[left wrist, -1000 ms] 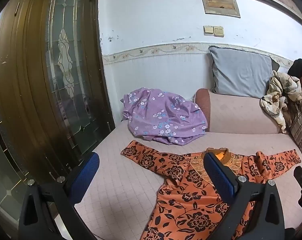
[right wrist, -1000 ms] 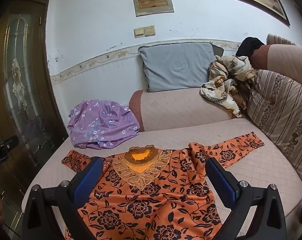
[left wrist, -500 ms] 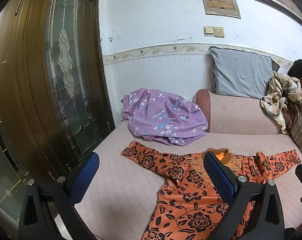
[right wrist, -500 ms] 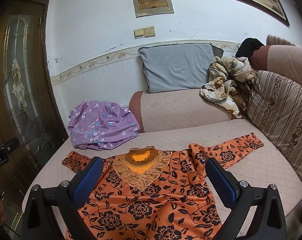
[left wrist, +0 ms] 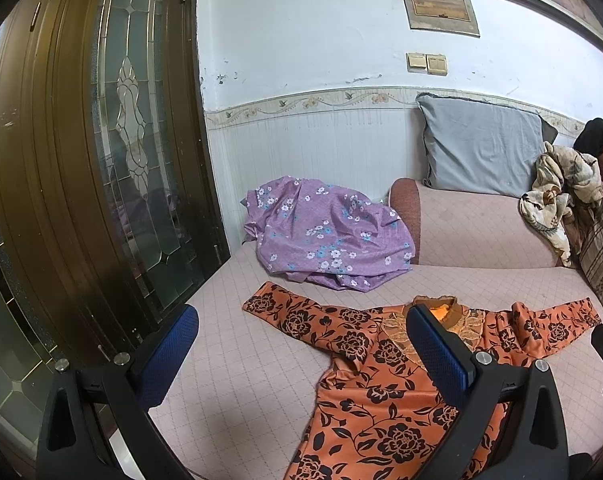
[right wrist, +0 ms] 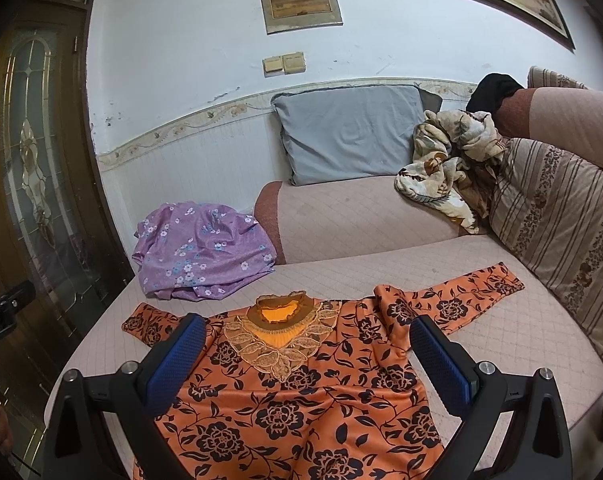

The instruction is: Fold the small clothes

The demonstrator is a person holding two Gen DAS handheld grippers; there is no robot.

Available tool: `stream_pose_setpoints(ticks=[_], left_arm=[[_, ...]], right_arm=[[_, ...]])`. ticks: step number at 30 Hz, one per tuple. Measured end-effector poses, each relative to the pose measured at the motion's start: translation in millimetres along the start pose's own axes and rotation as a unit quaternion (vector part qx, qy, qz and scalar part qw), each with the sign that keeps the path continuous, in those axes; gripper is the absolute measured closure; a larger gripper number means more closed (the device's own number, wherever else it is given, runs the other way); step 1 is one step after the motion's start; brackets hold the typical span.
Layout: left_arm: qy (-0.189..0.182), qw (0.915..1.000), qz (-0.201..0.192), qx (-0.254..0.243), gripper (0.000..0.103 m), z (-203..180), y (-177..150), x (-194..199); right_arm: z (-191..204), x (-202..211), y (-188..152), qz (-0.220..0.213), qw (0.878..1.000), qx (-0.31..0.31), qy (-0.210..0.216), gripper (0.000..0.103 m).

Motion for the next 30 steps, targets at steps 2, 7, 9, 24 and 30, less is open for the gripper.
stream_pose_setpoints(ticks=[2,7,9,24,30], left_arm=[[-0.001,1.0,0.0,0.0,0.0,1.1,-0.6,1.4],[-0.002,1.0,-0.001,0.0,0.0,1.8,-1.8,2.2],[-0.002,1.0,0.0,-0.001,0.0,2.1,-2.1,2.3],[-0.003,1.0,0.008,0.001,0.0,3.9,-6.4,-2.8],[-0.004,1.0,0.009,0.002,0.0,4.6,-6.0,-3.8]], right_arm=[[-2.1,-0.9,-0.5,0.003,1.0,-0.004,0.0,0.0],[-4.3,-3.4,-2.5,0.01,1.0,-0.011,-0.001,0.0],[-4.6,-3.6,-2.9,0.011,1.0,-0.011,-0.002,0.0],[-4.5,-8.7,-6.5,0.021,1.0,-0.013,-0.004,0.0],[-3.8,-9.5,-8.1,0.023,1.0,-0.014,-0.005,0.0]])
Point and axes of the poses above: each gripper's, at about its wrist camera, not at the fingertips, and x roughly against the way its jaws point, z to its left, y to its top, the point moved 8 cm from there along -x, roughly the way its jaws point, and after that the axes turned 11 degrees about -y, right-handed, at the moved point
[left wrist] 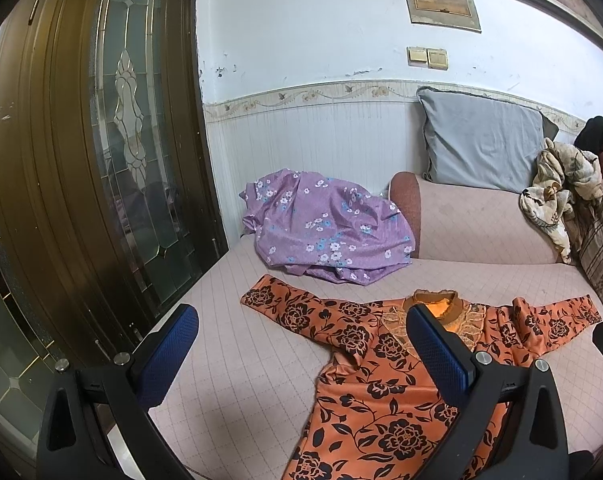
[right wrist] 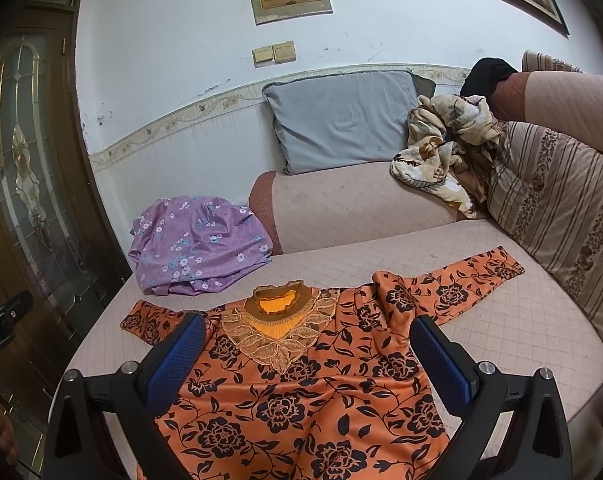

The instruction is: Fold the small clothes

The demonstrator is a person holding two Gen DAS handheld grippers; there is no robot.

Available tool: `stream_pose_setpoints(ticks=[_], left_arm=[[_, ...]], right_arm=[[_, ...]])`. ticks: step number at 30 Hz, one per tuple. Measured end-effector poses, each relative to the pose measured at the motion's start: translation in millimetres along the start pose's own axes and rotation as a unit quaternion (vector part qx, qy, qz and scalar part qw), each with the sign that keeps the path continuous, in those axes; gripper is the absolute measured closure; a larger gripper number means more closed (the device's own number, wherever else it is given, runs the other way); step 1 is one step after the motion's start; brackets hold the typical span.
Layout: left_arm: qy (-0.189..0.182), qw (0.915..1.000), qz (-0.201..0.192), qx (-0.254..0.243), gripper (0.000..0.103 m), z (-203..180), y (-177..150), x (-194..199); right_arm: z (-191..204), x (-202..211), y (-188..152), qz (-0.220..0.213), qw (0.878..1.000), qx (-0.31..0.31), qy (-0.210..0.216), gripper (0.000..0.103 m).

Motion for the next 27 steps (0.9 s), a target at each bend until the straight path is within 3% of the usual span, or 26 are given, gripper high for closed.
stream_pose_setpoints(ticks=[27], left_arm=[[-0.004,1.0,0.006,0.003,0.0,4.7,-6.8,-6.3]], right_arm=[[0.4,-3.7,-6.1,0.008,1.0,-0.004,-0.001,0.0]])
Point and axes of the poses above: each gripper's, at about its wrist camera, not at the fingertips, and x roughly against the way its jaws point, z to its left, y to its top, the point moved 8 cm from there along -x, roughly the way its jaws point, and after that the axes turned 11 degrees about -y, right-handed, at the moved point
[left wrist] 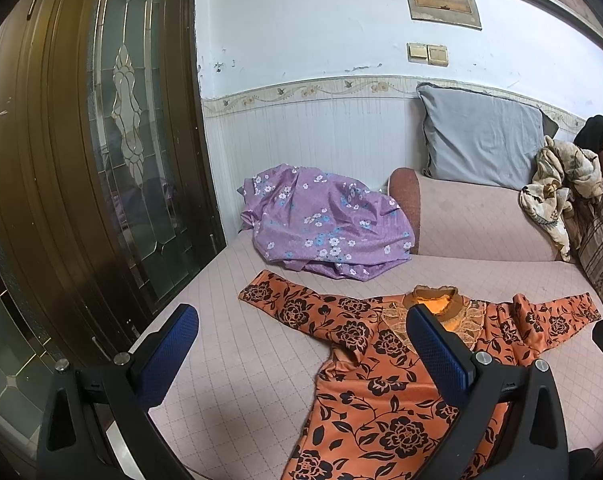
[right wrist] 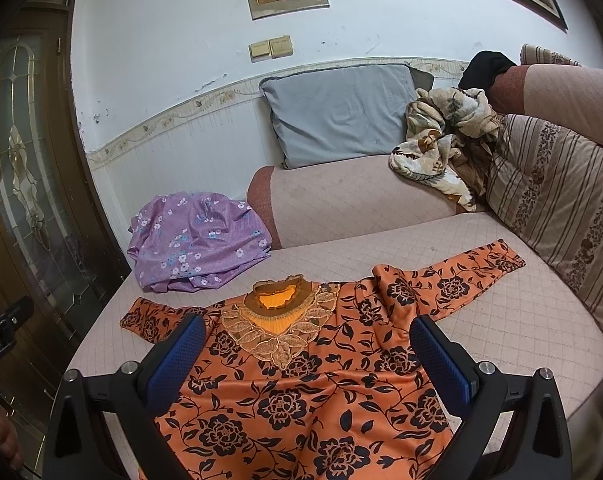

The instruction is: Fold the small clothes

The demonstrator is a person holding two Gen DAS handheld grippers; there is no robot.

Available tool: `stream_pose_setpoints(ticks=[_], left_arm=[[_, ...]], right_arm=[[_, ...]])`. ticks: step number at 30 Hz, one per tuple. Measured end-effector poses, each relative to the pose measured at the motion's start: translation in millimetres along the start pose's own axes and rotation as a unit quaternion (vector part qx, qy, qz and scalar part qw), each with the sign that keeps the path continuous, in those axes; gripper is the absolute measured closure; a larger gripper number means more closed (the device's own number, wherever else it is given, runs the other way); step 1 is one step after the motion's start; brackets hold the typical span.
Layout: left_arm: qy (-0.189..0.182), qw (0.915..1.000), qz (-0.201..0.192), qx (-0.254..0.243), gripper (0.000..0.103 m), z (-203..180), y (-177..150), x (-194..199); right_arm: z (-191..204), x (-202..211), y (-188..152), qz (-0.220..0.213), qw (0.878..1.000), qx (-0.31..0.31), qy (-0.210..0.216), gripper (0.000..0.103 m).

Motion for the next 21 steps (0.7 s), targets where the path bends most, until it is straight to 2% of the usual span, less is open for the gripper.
stream_pose_setpoints(ticks=[13,21], left_arm=[[0.002,0.9999,0.015,-0.001,0.0,-2,-5,-19],[0.006,0.999,0.044,-0.01,0.0,-8,-17,-63]], right_arm=[[5,-16,-2,0.015,1.0,0.004,-0.005,0.0],[3,-50,-7,0.038,0.999,0.004,-0.016,0.0]])
Point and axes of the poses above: each gripper's, at about its wrist camera, not at the fingertips, and x roughly against the way its jaws point, z to its left, y to its top, the point moved 8 cm from there along -x, roughly the way its jaws point, and after that the axes turned 11 degrees about -y, right-handed, at the moved point
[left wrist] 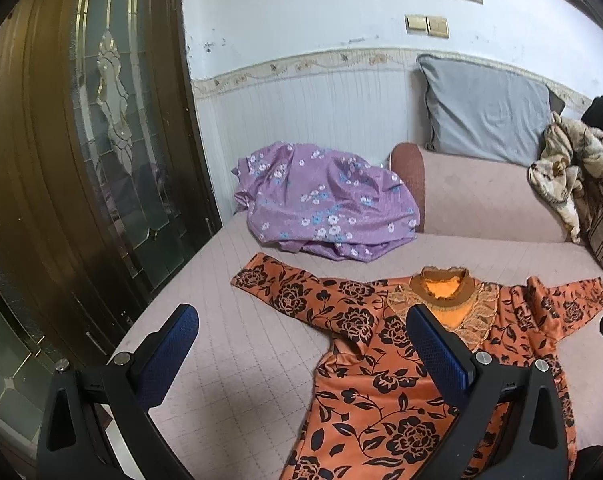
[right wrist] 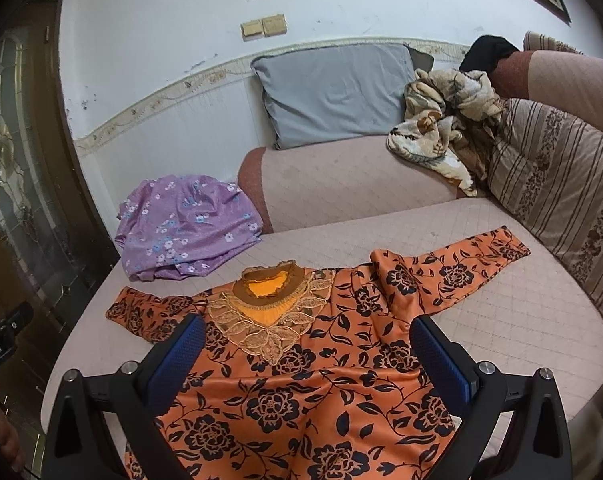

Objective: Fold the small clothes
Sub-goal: 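Grasp the blouse sleeve cuff with the right gripper and lift it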

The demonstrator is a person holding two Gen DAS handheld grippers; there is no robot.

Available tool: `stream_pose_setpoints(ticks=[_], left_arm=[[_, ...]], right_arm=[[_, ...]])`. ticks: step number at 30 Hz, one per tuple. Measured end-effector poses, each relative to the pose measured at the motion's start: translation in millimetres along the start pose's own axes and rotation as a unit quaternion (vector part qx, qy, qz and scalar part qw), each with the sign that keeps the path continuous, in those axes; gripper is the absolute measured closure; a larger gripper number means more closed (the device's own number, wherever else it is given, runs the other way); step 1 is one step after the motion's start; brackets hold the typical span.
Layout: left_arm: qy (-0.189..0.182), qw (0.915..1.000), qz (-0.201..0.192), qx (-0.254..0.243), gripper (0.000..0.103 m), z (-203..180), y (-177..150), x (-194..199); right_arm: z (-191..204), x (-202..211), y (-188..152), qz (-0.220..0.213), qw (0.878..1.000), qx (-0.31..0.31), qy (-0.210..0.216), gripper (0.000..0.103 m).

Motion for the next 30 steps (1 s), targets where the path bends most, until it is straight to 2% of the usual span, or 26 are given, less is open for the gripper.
stream_pose_setpoints(ticks=[3,6,8,10,11,13,15,17,18,19,21,22,25,28,29,30], left_arm=[[0.002,0.9997,0.023,-0.01,0.0,-6,-10,-36],[-0.005,0.9971,0.074,-0.02,0.0,-17,-33,-95],[-0.018,0.9924,0.12,-0.019,0.0,-28,-56,-144],[-0.017,0.9874,0.156,-0.02,0.0,-37,-75,-184],[-0.017,0.9864,0.162,-0.02,0.0,-40,-81,-194],[-0.025,0.9842,0.174,-0.018,0.0,-50,-97,-222],[-0.028,0.9828,0.181,-0.026,0.0,-56,-106,-235],[-0.031,0.9779,0.203,-0.037,0.0,-60,-116,-251],[-0.034,0.9734,0.223,-0.04,0.0,-62,-125,-261],[-0.038,0.9689,0.241,-0.038,0.0,-63,-133,-269],[-0.047,0.9721,0.228,-0.027,0.0,-61,-133,-270],[-0.049,0.9714,0.231,-0.025,0.0,-61,-134,-271],[-0.058,0.9719,0.228,-0.019,0.0,-62,-136,-273],[-0.062,0.9724,0.224,-0.018,0.0,-60,-134,-272],[-0.061,0.9726,0.224,-0.017,0.0,-59,-134,-274],[-0.061,0.9727,0.223,-0.019,0.0,-60,-134,-274]], right_arm=[[-9,-27,-1,0.011,1.0,-0.001,-0.009,0.0],[-37,-68,2,0.031,0.999,-0.02,-0.01,0.0],[-78,-111,4,0.066,0.996,-0.063,-0.009,0.0],[-130,-152,4,0.092,0.988,-0.123,-0.017,0.0],[-154,-168,3,0.101,0.983,-0.148,-0.027,0.0],[-215,-203,0,0.117,0.968,-0.219,-0.048,0.0],[-266,-232,-2,0.131,0.947,-0.29,-0.041,0.0],[-312,-257,-4,0.134,0.922,-0.36,-0.045,0.001],[-337,-274,-5,0.135,0.906,-0.4,-0.041,0.003],[-349,-285,-5,0.137,0.896,-0.422,-0.039,0.006],[-374,-310,-3,0.141,0.874,-0.463,-0.036,0.019],[-383,-325,0,0.144,0.869,-0.472,-0.036,0.021],[-402,-361,1,0.157,0.865,-0.473,-0.064,0.026],[-416,-385,10,0.133,0.868,-0.47,-0.09,0.027],[-419,-389,14,0.127,0.871,-0.464,-0.099,0.031],[-419,-396,17,0.126,0.875,-0.454,-0.113,0.041]])
Point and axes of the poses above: each gripper's, at about its wrist camera, not at the fingertips, and x roughly against the way its jaws point, z to its left, y to its top, the point moved 8 cm from there along -x, roughly the way its jaws point, and after that the axes turned 11 degrees about -y, right-handed, at the moved point
